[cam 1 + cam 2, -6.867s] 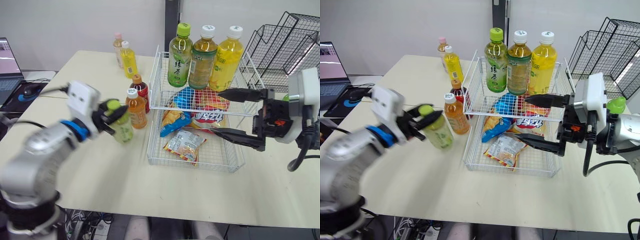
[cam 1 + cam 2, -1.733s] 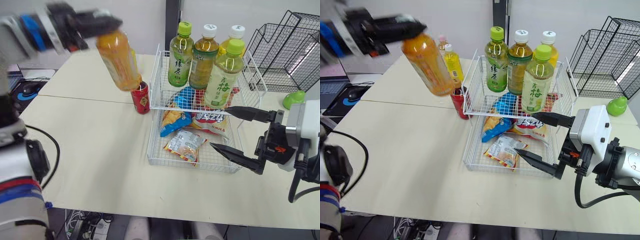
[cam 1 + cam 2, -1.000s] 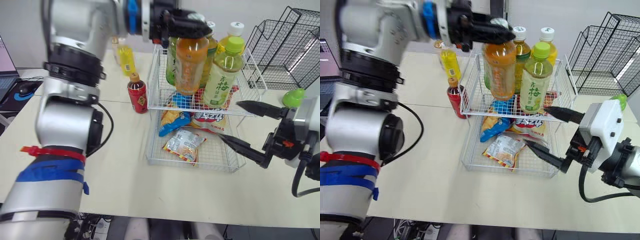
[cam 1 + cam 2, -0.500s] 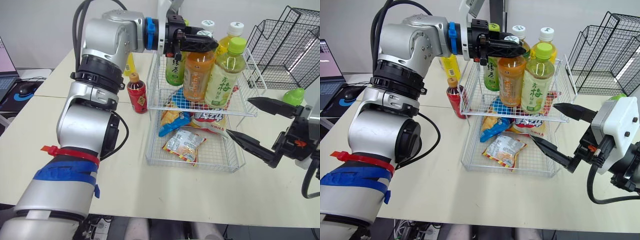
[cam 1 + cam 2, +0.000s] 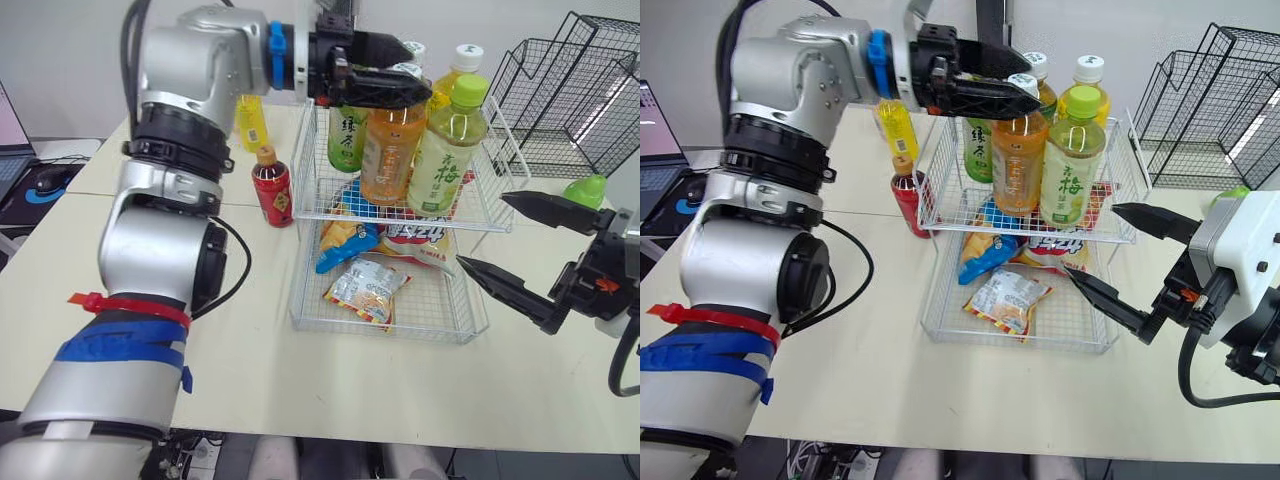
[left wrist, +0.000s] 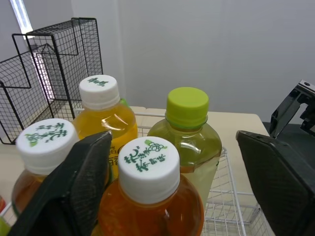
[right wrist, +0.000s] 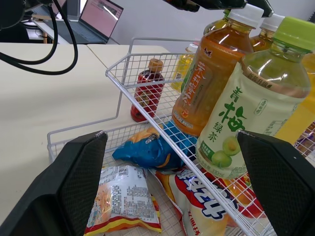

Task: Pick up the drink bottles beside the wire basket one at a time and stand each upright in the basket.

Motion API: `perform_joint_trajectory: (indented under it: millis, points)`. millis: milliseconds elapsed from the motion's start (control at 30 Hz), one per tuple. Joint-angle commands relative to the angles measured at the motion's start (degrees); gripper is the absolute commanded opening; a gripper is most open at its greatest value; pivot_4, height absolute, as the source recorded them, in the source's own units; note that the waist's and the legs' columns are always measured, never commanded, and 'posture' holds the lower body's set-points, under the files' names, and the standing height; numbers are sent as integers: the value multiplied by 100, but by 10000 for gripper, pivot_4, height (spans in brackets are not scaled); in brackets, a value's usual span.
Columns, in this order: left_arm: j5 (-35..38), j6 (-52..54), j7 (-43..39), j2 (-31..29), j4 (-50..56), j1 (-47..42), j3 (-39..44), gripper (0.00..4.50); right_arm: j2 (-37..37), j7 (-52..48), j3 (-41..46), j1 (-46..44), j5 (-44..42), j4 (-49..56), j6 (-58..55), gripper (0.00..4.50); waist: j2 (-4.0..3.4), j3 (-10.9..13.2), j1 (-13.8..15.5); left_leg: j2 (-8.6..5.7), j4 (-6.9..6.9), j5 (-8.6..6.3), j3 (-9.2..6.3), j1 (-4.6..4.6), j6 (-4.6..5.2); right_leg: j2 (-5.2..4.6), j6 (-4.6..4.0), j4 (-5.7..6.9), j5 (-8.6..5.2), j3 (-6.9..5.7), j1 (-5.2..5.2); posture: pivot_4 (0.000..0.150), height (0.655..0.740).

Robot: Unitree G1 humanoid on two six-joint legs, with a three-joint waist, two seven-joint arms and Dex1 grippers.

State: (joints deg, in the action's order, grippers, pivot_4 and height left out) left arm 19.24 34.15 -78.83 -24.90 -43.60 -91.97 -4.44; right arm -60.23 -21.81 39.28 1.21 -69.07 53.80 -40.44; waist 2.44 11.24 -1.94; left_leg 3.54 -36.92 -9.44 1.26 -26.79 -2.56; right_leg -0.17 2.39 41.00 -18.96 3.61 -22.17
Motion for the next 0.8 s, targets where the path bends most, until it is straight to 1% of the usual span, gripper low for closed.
perform_joint_trajectory:
  millis: [33,167,300,467,600,700,800]
  points:
    - [39,-68,-162,-319,374,-166,184,44641,-38,84,171,-41,-29,53,130,45000,0,0,4,1,0,0,-1,0,0,1,0,0,0,0,0,1500,7134]
    - [172,146,-438,-955,970,197,293,44641,-21,5,113,-49,79,-47,159,45000,-3,-1,4,0,0,0,0,0,0,0,0,0,0,0,1,1500,7134]
    - [286,396,135,-1396,1331,473,758,44641,29,1,16,-114,87,-156,196,45000,-4,-2,7,5,-2,1,-4,3,-1,0,0,7,0,-3,2,1500,7134]
    - [79,61,746,-1782,1554,1023,1054,44641,4,-58,-142,-290,139,-317,270,45000,-5,-3,12,2,-7,1,-6,5,-1,-2,0,8,0,-5,8,1500,7134]
    - [-143,-364,1122,-2039,1345,1368,1134,44641,-32,-172,-340,-523,194,-465,319,45000,-4,-3,27,3,-8,1,-11,8,-1,-2,-1,9,1,-9,12,1500,7134]
    - [-315,-715,1134,-2239,1122,1787,1085,44641,-73,-290,-491,-658,232,-520,308,45000,-5,-3,28,2,-10,1,-11,7,-1,-2,-1,9,1,-10,12,1500,7134]
    - [-391,-994,1304,-2291,856,2089,1142,44641,-52,-434,-650,-719,194,-489,311,45000,-7,-4,25,4,-5,1,-7,13,0,-2,-2,10,1,-7,12,1500,7134]
